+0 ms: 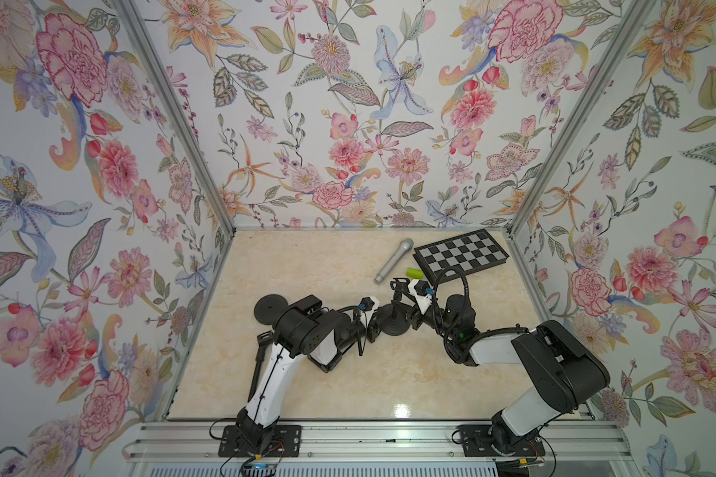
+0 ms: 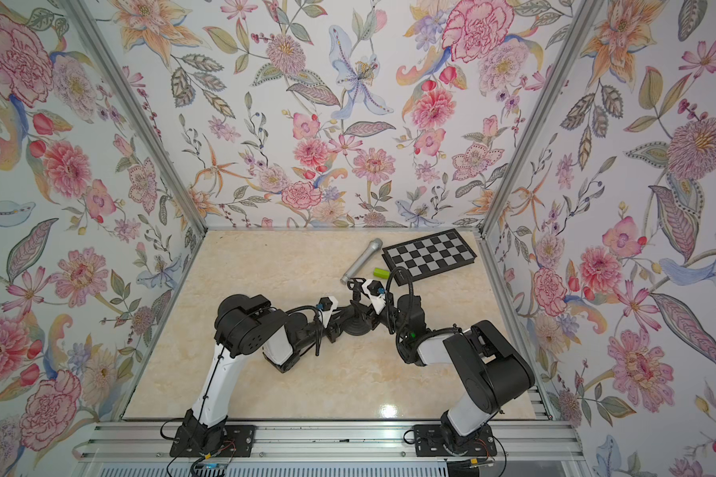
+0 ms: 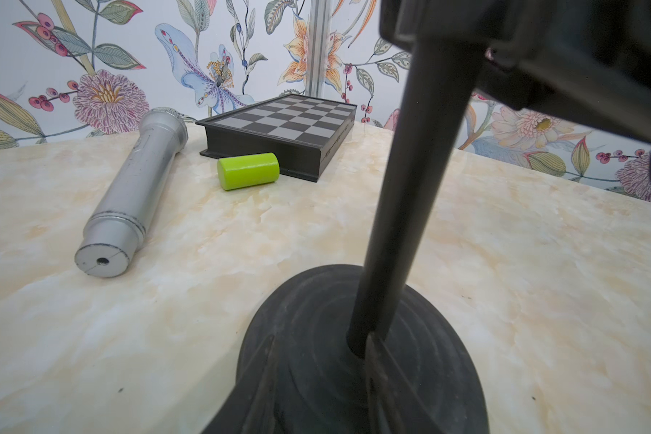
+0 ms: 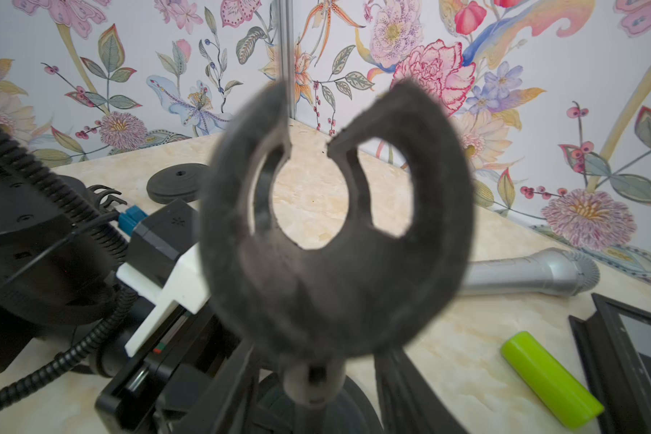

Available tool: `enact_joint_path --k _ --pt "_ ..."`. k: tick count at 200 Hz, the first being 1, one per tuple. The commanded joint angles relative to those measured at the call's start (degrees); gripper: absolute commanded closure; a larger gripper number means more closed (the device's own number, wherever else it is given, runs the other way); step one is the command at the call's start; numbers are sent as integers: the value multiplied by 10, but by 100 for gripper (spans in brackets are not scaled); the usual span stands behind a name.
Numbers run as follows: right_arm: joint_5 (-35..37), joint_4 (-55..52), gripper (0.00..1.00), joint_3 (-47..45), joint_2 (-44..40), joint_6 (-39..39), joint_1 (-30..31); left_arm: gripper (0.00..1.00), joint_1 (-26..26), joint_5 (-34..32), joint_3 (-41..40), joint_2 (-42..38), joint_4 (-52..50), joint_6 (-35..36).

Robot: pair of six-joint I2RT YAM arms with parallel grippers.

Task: Assemble a microphone stand
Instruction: Screw the microphone stand pole into the microphone stand base.

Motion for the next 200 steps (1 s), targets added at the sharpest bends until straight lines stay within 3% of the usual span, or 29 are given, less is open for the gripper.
enact_joint_path --k 1,16,33,39,51,70,89,100,119,142,157,170,188,200 --pt "-51 4 51 30 14 -14 -3 60 13 -44 -21 55 133 13" --pt "-43 24 58 34 23 2 -3 60 13 -46 -22 57 132 12" --pt "27 40 79 24 21 33 3 60 13 -48 -25 53 132 13" --pt "84 54 85 11 19 45 11 60 13 -49 -26 52 132 15" --pt "220 94 88 -20 21 50 45 60 13 -48 -25 55 133 15" --pt "431 111 100 -31 37 59 134 60 13 -46 -25 51 133 13" --pt "598 118 100 -16 76 123 217 60 13 -46 -26 50 133 15" --pt "646 123 100 2 102 142 259 60 12 -48 -26 49 133 13" --pt "642 152 98 17 119 101 292 60 13 -48 -31 42 132 13" --pt "601 161 75 -3 83 79 276 60 13 -52 -42 31 133 16" --pt "482 153 52 -31 38 47 245 60 12 -50 -46 26 133 17" --pt "345 121 40 -48 0 33 195 60 11 -48 -48 24 132 20" --pt "153 1 35 -31 -42 47 115 60 9 -47 -50 21 133 22" --pt "36 -74 34 -9 -62 16 83 60 8 -48 -49 21 133 22"
